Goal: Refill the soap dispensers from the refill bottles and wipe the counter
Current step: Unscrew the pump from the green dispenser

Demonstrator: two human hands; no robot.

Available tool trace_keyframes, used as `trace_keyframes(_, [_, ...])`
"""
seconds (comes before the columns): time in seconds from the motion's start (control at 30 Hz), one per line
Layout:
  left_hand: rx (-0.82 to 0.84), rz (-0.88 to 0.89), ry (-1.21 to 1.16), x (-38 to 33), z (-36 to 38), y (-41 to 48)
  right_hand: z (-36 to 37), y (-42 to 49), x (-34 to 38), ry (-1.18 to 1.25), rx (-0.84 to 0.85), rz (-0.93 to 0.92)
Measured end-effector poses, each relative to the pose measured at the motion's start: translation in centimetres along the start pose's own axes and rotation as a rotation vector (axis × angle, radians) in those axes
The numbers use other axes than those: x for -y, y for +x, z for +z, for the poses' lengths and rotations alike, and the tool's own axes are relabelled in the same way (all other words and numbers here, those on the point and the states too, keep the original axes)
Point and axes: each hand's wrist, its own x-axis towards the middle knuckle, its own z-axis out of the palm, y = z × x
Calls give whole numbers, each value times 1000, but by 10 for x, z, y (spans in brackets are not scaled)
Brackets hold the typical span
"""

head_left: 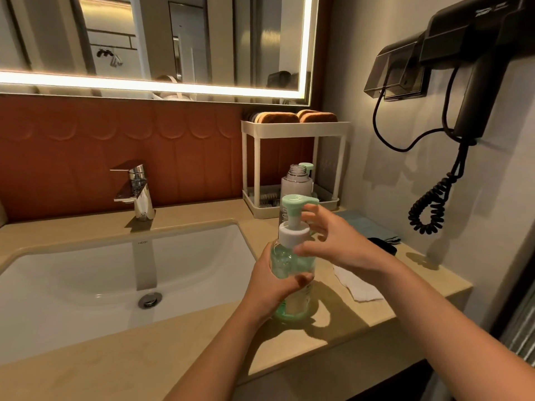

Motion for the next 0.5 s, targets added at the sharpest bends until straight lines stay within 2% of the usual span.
trace_keyframes(0.2, [1, 12, 28, 5, 0, 1, 25, 3, 3, -340, -313, -11])
trace_keyframes(0.3, [1, 4, 21, 2, -1, 0, 25, 5, 2, -353, -377, -56])
trace_keyframes(0.37, [7, 3, 22, 1, -1, 0, 18, 5, 2, -248, -283, -72])
trace_keyframes(0.43, [12, 6, 0, 1, -1, 0, 9, 3, 3, -66, -118, -80])
trace_keyframes(0.5, [9, 1, 0, 0, 0, 0, 5, 2, 1, -28, -26, -55])
